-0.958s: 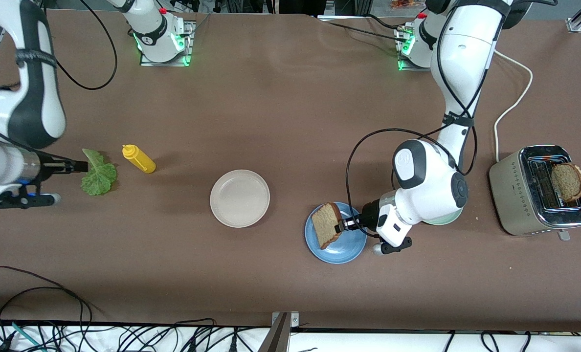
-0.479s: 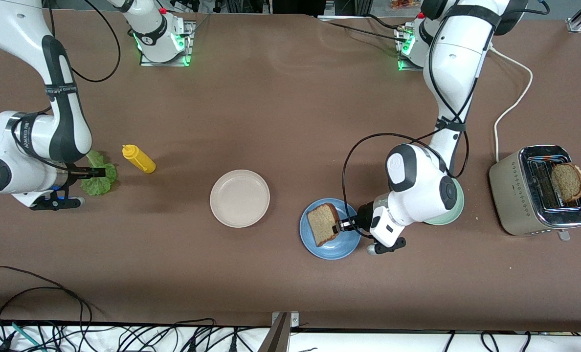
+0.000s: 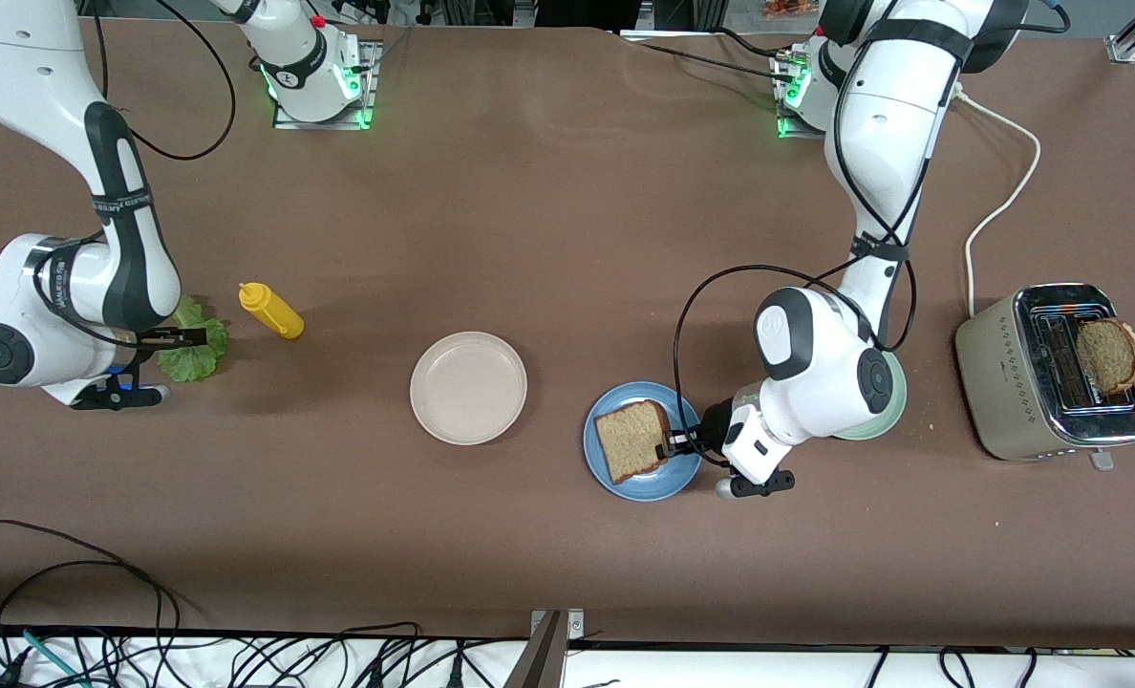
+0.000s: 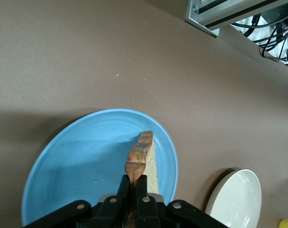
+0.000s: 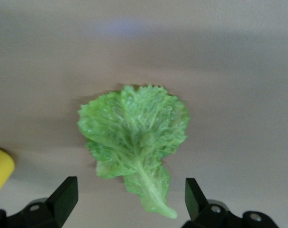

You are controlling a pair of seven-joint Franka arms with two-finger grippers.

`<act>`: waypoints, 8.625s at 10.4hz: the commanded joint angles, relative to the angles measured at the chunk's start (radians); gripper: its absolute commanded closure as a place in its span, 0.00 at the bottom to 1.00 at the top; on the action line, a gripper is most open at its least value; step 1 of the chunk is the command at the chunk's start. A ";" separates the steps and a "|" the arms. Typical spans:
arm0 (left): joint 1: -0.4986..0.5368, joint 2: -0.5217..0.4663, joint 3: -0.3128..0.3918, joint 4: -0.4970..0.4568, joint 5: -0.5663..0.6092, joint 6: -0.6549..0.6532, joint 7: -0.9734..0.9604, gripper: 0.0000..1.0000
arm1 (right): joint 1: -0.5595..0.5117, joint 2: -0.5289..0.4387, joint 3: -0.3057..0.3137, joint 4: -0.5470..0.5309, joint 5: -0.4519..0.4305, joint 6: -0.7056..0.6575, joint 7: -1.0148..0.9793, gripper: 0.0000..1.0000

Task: Make sandwich in blue plate with both arms
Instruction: 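Lower the bread onto the blue plate while the right gripper grasps lettuce, then open the left gripper and withdraw it toward the toaster, then lift the lettuce leaf with the right gripper and carry it to the blue plate, then lower the lettuce onto the bread and open the right gripper, then withdraw the right gripper toward the yellow bottle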

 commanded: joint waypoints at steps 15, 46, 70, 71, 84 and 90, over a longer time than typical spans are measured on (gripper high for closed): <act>0.033 -0.012 0.157 -0.013 0.011 -0.165 0.236 0.00 | -0.089 -0.007 0.011 -0.162 0.103 0.269 0.014 0.52; 0.420 -0.809 -0.085 -0.191 0.885 -0.867 0.012 0.00 | 0.567 0.390 0.376 0.622 0.123 0.693 -0.035 1.00; 0.489 -0.784 -0.085 -0.165 0.838 -0.856 -0.025 0.00 | 0.632 0.602 0.364 0.731 0.017 1.046 -0.018 0.22; 0.489 -0.783 -0.085 -0.165 0.838 -0.856 -0.025 0.00 | 0.632 0.601 0.365 0.732 0.017 1.040 -0.016 0.19; 0.491 -0.783 -0.085 -0.163 0.843 -0.856 -0.023 0.00 | 0.281 0.097 0.485 0.650 0.108 -0.032 0.207 0.00; 0.491 -0.783 -0.085 -0.163 0.843 -0.856 -0.025 0.00 | 0.266 -0.216 0.131 0.319 0.062 -0.406 0.151 0.00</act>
